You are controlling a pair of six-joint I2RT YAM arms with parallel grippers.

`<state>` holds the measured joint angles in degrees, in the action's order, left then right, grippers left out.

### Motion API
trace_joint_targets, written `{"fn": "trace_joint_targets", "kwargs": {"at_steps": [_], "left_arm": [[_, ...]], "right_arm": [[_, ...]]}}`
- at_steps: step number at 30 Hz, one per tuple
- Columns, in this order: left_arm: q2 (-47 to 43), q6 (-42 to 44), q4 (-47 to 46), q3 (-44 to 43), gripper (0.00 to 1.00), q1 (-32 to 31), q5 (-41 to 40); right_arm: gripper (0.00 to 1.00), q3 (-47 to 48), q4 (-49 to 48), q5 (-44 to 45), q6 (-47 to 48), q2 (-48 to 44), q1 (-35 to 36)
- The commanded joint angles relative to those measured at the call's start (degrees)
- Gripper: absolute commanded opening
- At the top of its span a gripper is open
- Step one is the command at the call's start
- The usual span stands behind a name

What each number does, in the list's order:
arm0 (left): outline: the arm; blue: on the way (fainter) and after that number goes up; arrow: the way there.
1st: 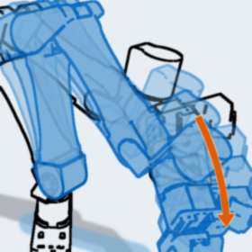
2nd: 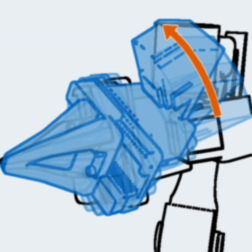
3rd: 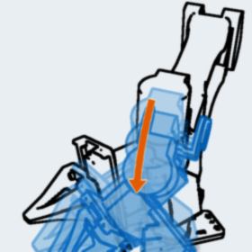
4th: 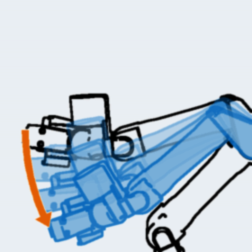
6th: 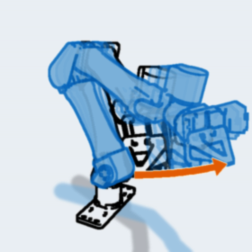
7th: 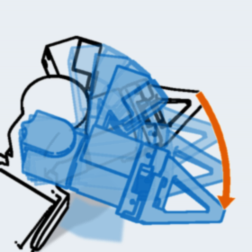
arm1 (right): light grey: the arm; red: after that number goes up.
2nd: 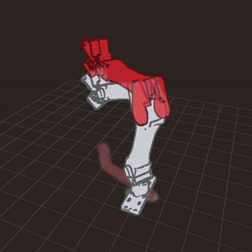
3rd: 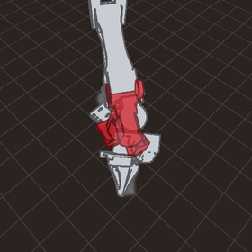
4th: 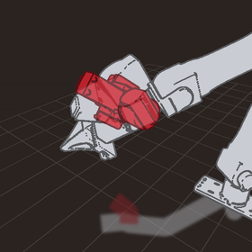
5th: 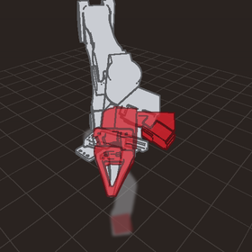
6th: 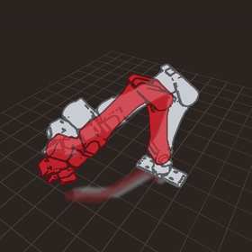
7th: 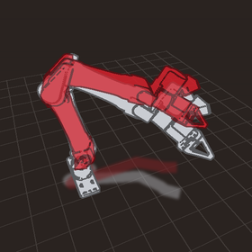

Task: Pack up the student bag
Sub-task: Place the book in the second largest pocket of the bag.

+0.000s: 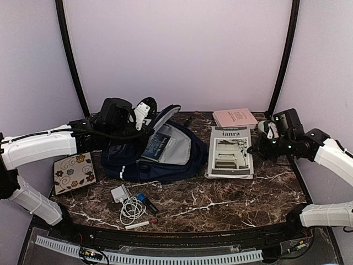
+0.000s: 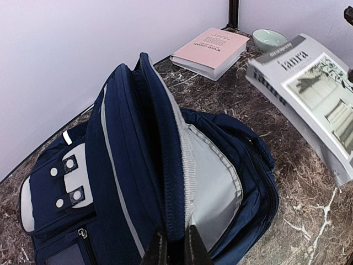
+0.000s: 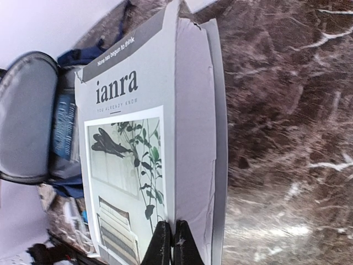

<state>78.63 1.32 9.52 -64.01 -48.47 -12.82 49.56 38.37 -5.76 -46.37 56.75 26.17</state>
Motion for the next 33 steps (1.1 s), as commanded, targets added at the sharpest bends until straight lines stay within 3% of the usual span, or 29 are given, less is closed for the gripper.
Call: {"fn": "trace_joint_targets", "kwargs": {"at_steps": [1,4,8,16,26,27,30,33], "left_arm": [[-2.0,0.6,-3.7,-0.2,0.0,0.3,-0.4],[-2.2,0.6,-3.6,-0.2,0.0,0.3,-0.4],[-2.4,0.7,-3.7,-0.3,0.0,0.3,-0.4],[-3.4,1.5,-4.0,-0.2,0.0,0.3,-1.4],[-3.1,1.4,-4.0,-0.1,0.0,0.3,-0.9],[-3.0,1.4,-3.9,-0.2,0.0,0.3,-0.9],[-3.0,1.5,-3.8,-0.2,0.0,0.3,-1.4],[-3.2,1.7,-3.9,-0.2,0.0,0.3,-1.5]], "right_arm": [[0.0,-4.7,-29.0,-3.5,-14.8,1.5,1.3],[0.0,-3.6,-40.2,2.2,-18.4,8.4,5.9],[0.0,4.8,-50.0,11.9,-19.1,22.0,14.1],[0.0,19.0,-54.3,17.8,-25.0,43.3,18.7],[0.0,21.3,-54.6,24.2,-30.2,51.1,26.0],[0.02,22.8,-53.7,23.3,-29.5,52.2,26.9],[0.43,26.9,-50.3,18.1,-25.6,54.4,27.8],[0.57,25.3,-44.5,17.2,-21.8,52.1,27.7]]}}
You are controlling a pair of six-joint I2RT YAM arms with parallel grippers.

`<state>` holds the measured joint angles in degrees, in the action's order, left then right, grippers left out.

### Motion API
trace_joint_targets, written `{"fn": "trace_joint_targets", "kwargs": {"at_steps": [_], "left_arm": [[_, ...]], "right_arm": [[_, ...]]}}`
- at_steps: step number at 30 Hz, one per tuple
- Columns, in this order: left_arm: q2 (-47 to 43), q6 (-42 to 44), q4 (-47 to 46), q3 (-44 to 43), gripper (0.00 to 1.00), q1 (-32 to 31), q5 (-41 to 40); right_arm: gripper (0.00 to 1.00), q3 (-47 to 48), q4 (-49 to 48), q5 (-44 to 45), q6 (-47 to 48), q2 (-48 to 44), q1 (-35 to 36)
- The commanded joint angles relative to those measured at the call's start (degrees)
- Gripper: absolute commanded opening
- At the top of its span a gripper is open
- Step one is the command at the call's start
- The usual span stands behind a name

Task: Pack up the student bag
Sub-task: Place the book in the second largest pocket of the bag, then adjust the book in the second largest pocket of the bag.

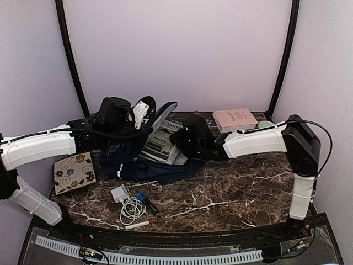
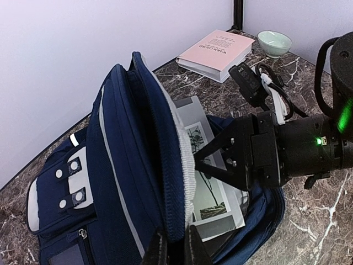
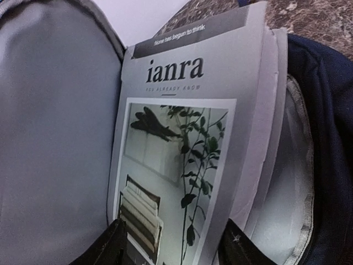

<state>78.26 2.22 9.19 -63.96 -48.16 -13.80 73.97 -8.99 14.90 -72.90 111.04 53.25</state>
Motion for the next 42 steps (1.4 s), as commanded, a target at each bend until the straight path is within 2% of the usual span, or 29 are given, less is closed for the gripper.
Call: {"fn": "trace_joint_targets", "kwargs": {"at_steps": [1,4,5,6,7,9,10,14,18,21,23,26,28,33,36,39,42], "left_arm": [[-2.9,0.8,-3.6,-0.2,0.0,0.0,-0.5],[-3.0,0.9,-3.7,-0.1,0.0,0.0,-0.5],[-3.0,0.9,-3.7,-0.1,0.0,0.0,-0.5],[-2.9,0.9,-3.6,-0.1,0.0,0.0,-0.6],[-2.9,1.0,-3.6,-0.2,0.0,0.0,-0.6],[-2.8,0.9,-3.6,-0.3,0.0,0.0,-0.4],[-2.8,0.7,-3.6,-0.2,0.0,0.0,-0.2],[-2.7,0.8,-3.6,-0.3,0.0,0.0,-0.5],[-2.8,1.1,-3.6,-0.1,0.0,0.0,-1.0],[-2.7,1.4,-3.7,-0.1,0.0,0.0,-1.0],[-2.5,1.6,-3.7,0.0,0.0,0.0,-1.2],[-2.0,1.7,-3.6,-0.1,0.0,0.0,-1.0],[-1.8,1.7,-3.6,-0.1,0.0,0.0,-0.8],[-1.9,1.7,-3.5,-0.1,0.0,0.0,-0.8],[-2.2,1.8,-3.5,-0.1,0.0,0.0,-1.0],[-2.5,1.6,-3.6,-0.1,0.0,0.0,-0.8],[-2.6,1.5,-3.5,-0.2,0.0,0.0,-0.6]], "right_arm": [[0.59,-0.6,3.9,-3.6,7.5,-3.8,0.3],[0.69,-1.7,14.1,-3.2,17.3,-8.4,-0.9],[0.76,-0.8,19.4,-2.3,20.5,-9.6,-1.4],[0.93,0.4,24.5,-1.1,24.2,-10.3,-2.2],[0.99,2.4,30.4,0.4,27.3,-10.5,-3.1],[1.0,7.7,41.3,0.9,34.3,-9.6,-6.1],[1.0,10.1,43.7,-1.7,38.5,-8.9,-8.1],[0.99,19.2,46.2,-18.8,52.3,-2.3,-16.2],[0.96,33.9,48.1,-33.5,59.1,9.0,-21.3],[0.93,48.2,53.6,-39.0,63.3,19.5,-22.2],[0.92,51.3,53.0,-43.0,63.5,23.7,-22.1],[0.87,50.1,48.5,-52.0,62.8,26.3,-22.1],[0.8,47.7,45.1,-54.9,61.6,26.6,-22.1],[0.47,38.0,37.4,-58.4,57.2,22.3,-22.1],[0.37,26.5,27.2,-60.0,52.2,16.4,-22.1],[0.34,14.3,18.8,-60.3,47.2,8.8,-21.9],[0.33,6.3,14.3,-60.4,44.1,2.7,-20.8]]}}
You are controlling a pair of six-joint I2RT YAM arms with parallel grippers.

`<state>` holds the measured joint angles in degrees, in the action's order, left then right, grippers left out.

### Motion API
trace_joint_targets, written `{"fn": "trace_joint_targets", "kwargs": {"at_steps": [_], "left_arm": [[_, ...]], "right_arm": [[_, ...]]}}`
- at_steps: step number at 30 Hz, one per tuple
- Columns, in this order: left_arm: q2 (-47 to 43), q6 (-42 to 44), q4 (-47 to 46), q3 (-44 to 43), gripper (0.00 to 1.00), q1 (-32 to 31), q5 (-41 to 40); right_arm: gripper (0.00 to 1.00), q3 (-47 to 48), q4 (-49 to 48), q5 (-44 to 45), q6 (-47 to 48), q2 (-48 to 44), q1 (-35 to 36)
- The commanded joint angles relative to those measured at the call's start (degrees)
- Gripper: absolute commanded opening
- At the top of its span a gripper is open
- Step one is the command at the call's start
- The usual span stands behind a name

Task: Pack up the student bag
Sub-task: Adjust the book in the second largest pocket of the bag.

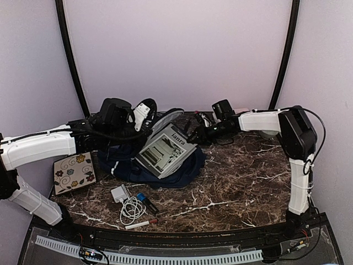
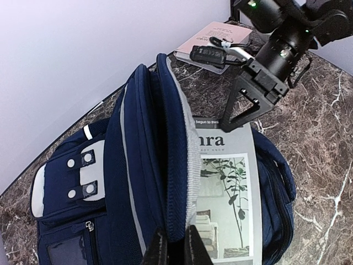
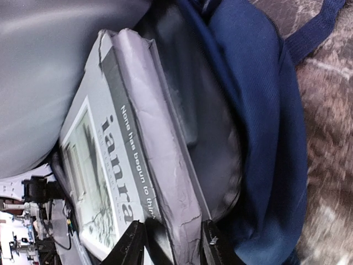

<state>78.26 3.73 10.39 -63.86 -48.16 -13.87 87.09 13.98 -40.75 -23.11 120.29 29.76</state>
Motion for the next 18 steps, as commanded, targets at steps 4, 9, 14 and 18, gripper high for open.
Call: {"fn": "trace_joint_targets", "kwargs": {"at_steps": [4,9,14,18], "left_arm": [[-3.0,0.1,-4.8,-0.3,0.0,0.0,-0.9],[-3.2,0.2,-4.8,-0.4,0.0,0.0,-0.8],[-3.3,0.2,-4.8,-0.3,0.0,0.0,-0.8],[-3.2,0.2,-4.8,-0.3,0.0,0.0,-0.7]], "right_arm": [[0.37,-12.0,-3.6,-1.3,-3.4,-12.4,6.6],[0.41,-17.3,6.1,4.5,-2.0,-18.1,9.8],[0.44,-24.6,11.7,9.0,-3.8,-23.9,10.1],[0.58,-26.4,14.3,9.5,-3.2,-26.4,10.0]]}}
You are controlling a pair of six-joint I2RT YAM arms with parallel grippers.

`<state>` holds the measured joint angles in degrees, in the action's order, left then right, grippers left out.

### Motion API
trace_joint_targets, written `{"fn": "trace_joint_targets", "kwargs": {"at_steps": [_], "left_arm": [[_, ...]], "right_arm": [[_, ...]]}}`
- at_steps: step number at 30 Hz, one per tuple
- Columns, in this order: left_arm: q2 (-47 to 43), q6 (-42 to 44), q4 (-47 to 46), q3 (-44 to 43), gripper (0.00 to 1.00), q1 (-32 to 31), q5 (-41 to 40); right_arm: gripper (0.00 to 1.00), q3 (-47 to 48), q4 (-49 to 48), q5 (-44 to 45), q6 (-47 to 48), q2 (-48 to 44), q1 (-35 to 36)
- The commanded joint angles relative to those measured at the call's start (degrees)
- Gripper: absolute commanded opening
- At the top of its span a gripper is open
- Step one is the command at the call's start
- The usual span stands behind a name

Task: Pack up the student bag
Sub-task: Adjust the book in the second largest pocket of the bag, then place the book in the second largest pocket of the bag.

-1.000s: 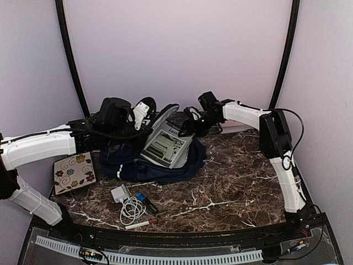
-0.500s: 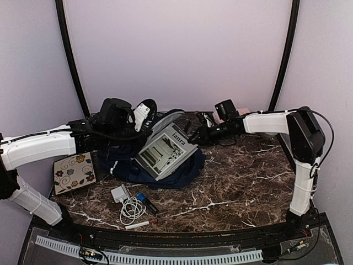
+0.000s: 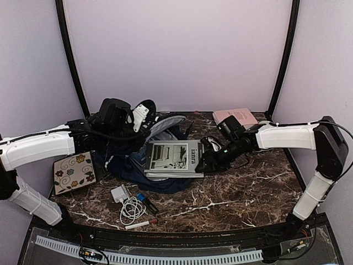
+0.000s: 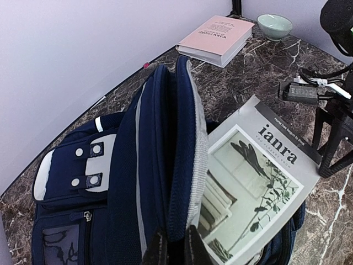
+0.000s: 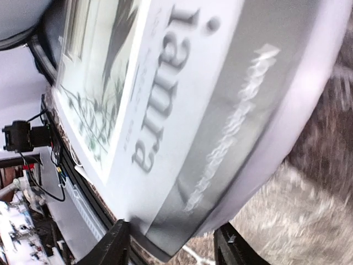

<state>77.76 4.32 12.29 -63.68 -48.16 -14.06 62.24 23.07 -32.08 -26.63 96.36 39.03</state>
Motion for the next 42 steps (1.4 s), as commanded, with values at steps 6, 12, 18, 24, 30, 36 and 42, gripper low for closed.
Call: {"fn": "trace_joint_targets", "kwargs": {"at_steps": [6,12,18,24,30,36,42], "left_arm": [[-2.4,-0.5,-6.6,-0.5,0.0,0.0,-0.4],[-2.4,-0.3,-6.7,-0.4,0.0,0.0,-0.7],[-2.4,-0.2,-6.7,-0.4,0.0,0.0,-0.7],[-2.6,0.2,-6.8,-0.3,0.0,0.0,-1.1],[-2.6,0.9,-6.8,-0.2,0.0,0.0,0.0],[-5.3,2.7,-10.3,2.0,0.0,-1.2,7.6],[-6.8,3.9,-11.4,2.7,0.0,-2.4,14.9]], "right_arm": [[0.97,-1.6,-1.4,1.7,-4.3,-3.0,-2.6],[0.99,-4.7,-17.9,-3.1,-16.3,2.3,-5.8],[0.85,-4.3,-37.8,-9.2,-28.1,8.4,-6.2],[0.43,-6.2,-44.9,-12.0,-34.0,8.5,-5.6],[0.19,-12.7,-51.9,-4.7,-42.6,3.9,-3.1],[0.16,-16.1,-71.4,14.3,-60.7,3.4,3.5],[0.1,-5.0,-74.9,26.0,-63.8,14.0,8.9]]}}
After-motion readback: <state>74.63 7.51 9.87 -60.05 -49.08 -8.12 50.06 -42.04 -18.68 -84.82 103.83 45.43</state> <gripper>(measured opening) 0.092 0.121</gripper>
